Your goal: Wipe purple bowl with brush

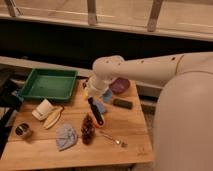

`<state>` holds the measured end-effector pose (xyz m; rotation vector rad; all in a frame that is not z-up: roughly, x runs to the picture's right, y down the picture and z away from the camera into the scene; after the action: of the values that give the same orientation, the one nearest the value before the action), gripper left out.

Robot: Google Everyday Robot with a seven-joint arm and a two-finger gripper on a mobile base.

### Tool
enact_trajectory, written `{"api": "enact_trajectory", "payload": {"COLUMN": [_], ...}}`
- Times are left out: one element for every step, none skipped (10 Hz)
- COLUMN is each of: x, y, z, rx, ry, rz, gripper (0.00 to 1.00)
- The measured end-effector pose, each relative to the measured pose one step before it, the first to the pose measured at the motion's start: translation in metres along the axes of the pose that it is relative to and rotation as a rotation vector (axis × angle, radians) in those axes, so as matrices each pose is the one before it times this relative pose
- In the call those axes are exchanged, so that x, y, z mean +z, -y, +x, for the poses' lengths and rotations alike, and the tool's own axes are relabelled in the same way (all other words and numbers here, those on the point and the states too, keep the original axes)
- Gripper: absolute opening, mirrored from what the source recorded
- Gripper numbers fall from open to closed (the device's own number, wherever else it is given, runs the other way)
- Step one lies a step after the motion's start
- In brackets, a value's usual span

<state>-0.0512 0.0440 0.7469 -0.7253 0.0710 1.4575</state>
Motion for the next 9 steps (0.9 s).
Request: {"api": "enact_trajectory", "payload": {"x": [-0.00305, 0.00135, 0.00027, -0.00093, -0.00027, 0.00179, 0.00068, -0.00090, -0.00280], "y": [0.00886, -0.00424, -0.00095, 0.00232, 0.00133, -0.00267, 0.00380, 0.00741, 0.01544], "z": [0.00254, -0.00002, 0.00004, -0.00011, -0.00023, -0.00024, 0.00024, -0.00171, -0.00374], "rx": [0.02236, -0.00615, -0.00085, 0.00340, 0.00163, 0.00053, 0.01679, 0.02588, 0.03602], "ry": [0.00065, -0.00211, -0.00017, 0.00181, 0.00068, -0.00028, 0.00190, 0.00634, 0.00777], "rz": [0.00766, -0.00327, -0.00148, 0.00140, 0.00163, 0.00062, 0.01375, 0.01735, 0.02421], "gripper": [0.00, 0.00, 0.00, 0.00, 0.00, 0.00, 0.00, 0.00, 0.00]}}
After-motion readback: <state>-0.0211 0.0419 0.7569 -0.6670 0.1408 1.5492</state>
